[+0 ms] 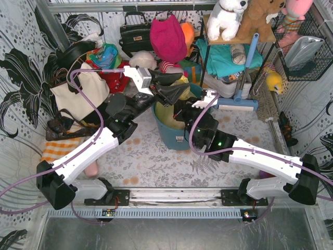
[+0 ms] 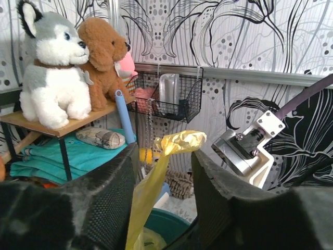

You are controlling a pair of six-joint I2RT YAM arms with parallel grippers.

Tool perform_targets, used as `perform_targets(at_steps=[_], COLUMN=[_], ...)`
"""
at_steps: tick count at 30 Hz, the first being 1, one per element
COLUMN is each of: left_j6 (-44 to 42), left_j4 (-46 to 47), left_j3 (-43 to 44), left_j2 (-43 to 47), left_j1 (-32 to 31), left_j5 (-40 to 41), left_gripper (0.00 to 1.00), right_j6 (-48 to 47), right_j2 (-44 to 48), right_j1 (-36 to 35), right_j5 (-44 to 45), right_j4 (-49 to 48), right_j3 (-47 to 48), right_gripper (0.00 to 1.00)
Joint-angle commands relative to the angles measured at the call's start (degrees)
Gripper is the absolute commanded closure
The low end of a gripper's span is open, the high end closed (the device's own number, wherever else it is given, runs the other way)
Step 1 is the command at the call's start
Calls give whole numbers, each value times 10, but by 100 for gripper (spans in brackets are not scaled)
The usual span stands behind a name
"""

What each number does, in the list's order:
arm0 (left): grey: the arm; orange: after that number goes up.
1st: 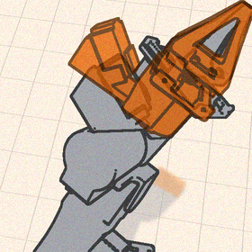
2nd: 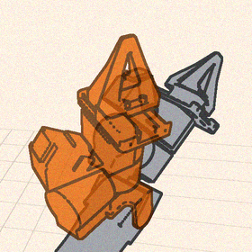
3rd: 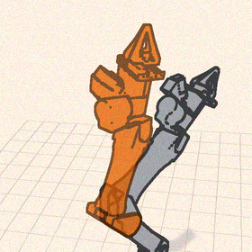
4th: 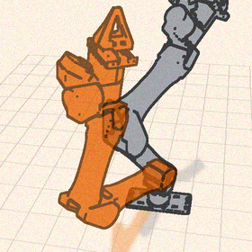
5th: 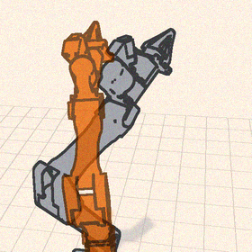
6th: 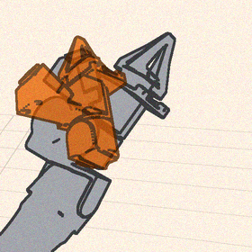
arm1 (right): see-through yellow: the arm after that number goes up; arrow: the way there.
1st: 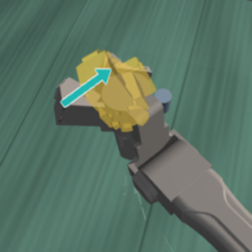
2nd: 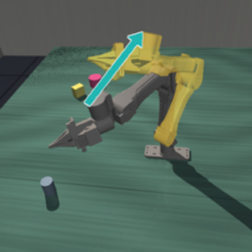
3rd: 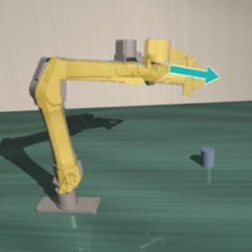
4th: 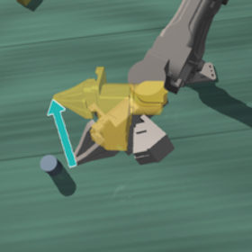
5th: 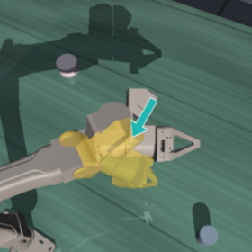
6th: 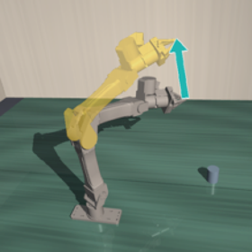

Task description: Tie the trash bag

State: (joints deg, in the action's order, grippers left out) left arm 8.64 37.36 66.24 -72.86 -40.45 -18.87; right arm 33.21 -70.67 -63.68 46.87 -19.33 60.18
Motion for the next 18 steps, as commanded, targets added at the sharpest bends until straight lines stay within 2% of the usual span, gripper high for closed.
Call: perform_targets(at_steps=[1,5,13,16,18], left_j6=[-11,-19,-11,10,35], left_j4=[9,-13,-94,-150,-177], left_j3=[-15,-25,-63,-53,-48], left_j2=[38,72,141,130,117], left_j1=[3,3,7,29,59], left_j5=[17,46,179,162,113], left_gripper=[42,36,34,34,34], right_j6=[-22,-39,-54,-54,-51], right_j2=[2,8,20,18,16], right_j1=[-3,-3,-3,-3,-2], right_j5=[56,67,81,77,73], right_j4=[-52,-69,-68,-67,-64], right_j3=[-14,-21,-25,-22,-20], right_gripper=[100,100,100,100,100])
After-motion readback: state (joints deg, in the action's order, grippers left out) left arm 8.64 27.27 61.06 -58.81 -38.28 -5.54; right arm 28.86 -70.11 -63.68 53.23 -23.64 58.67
